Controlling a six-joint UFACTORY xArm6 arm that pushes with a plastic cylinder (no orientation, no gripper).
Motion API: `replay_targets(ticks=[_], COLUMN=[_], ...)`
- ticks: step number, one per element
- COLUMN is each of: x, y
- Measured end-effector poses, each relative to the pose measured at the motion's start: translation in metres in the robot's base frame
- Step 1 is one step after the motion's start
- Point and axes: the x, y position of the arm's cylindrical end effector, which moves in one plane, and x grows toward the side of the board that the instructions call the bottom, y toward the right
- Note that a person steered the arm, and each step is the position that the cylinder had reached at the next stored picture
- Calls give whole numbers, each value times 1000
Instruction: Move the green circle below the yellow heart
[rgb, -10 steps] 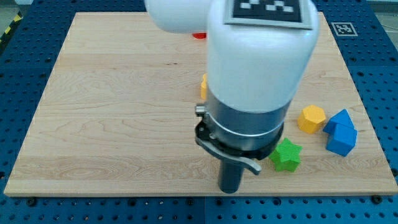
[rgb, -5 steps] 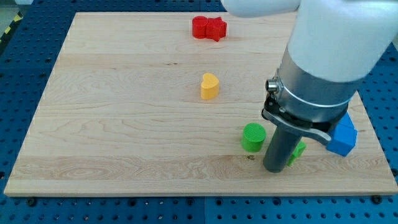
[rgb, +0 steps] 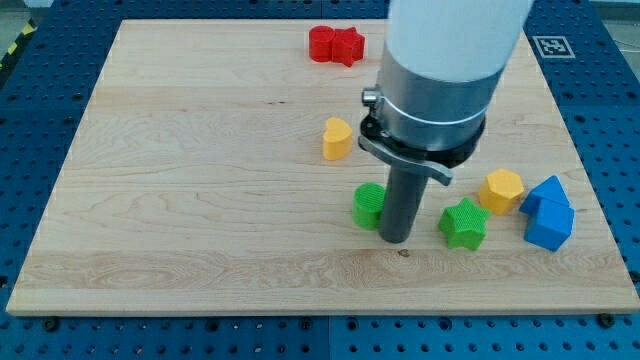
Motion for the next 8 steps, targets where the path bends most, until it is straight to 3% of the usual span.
replay_targets(ticks=[3,8], x=[3,-31], y=[-7,-22])
